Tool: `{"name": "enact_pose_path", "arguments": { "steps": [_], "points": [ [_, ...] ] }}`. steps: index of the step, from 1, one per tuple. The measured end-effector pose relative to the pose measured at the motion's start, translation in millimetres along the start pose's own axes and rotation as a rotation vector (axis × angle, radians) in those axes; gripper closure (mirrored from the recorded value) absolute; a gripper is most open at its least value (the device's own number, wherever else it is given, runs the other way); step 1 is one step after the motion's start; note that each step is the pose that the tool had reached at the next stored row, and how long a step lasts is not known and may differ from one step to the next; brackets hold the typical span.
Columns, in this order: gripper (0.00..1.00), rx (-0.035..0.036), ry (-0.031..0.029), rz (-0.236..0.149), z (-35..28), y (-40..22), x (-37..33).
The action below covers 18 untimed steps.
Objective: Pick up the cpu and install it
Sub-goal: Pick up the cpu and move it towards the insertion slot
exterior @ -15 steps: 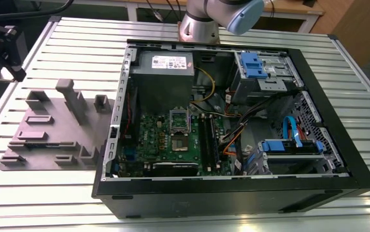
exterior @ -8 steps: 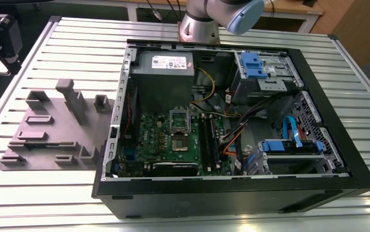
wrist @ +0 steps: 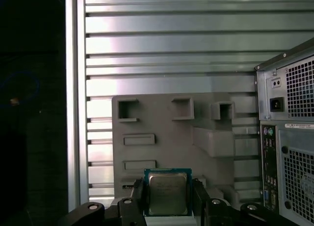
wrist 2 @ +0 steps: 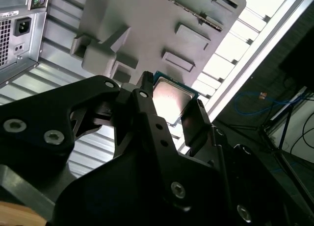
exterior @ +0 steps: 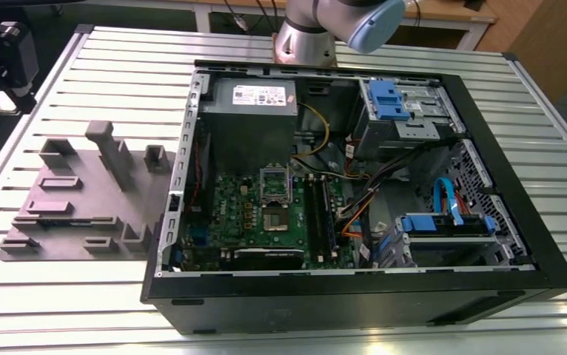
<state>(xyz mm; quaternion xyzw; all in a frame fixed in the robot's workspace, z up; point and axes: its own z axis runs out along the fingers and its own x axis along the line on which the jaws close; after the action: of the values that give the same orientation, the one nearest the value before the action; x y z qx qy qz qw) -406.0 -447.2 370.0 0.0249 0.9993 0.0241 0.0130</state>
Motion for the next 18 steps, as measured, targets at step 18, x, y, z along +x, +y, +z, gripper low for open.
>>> {"name": "enact_pose_path", "arguments": {
  "steps": [18],
  "points": [
    [0.53, 0.0002, 0.0018, 0.0, 1.4, 2.6, -52.0]
  ]
}}
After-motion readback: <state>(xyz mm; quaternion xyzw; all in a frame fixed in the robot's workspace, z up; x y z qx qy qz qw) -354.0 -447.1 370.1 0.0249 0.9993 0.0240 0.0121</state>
